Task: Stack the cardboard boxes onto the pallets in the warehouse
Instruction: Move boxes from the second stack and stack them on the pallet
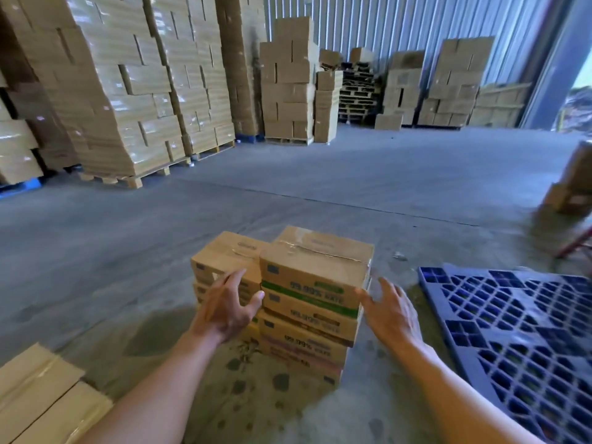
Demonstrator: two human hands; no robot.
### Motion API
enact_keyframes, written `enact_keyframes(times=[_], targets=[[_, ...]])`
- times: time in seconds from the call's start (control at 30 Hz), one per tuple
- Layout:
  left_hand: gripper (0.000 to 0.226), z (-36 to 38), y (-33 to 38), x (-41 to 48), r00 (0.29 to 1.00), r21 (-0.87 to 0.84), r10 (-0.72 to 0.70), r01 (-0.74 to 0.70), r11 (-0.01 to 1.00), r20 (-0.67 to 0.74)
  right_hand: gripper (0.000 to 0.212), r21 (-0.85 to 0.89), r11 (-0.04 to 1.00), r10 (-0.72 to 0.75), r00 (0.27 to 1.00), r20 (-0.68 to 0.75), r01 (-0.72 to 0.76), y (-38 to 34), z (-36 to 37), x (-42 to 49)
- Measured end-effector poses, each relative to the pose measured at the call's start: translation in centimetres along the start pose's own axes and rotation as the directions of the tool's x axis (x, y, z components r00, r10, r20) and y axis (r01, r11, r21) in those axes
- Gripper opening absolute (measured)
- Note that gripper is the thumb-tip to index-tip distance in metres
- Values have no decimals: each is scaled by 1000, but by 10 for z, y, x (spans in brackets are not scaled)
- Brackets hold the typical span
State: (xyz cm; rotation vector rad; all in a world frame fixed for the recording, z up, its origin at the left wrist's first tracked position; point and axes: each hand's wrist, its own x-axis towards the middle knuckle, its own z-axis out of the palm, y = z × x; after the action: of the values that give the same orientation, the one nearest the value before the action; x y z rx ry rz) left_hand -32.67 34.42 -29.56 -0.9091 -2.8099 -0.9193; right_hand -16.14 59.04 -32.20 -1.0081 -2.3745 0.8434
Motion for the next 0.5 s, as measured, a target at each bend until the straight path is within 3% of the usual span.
enact_keyframes(times=[0.3,0.5], targets=[[68,140,-77,237,988,-81,-6,19,997,153,66,22,945,327,945,-20,-327,47,125,179],[88,225,-149,368,944,-44,-100,119,992,316,75,6,840,542,840,27,-542,80,213,279]])
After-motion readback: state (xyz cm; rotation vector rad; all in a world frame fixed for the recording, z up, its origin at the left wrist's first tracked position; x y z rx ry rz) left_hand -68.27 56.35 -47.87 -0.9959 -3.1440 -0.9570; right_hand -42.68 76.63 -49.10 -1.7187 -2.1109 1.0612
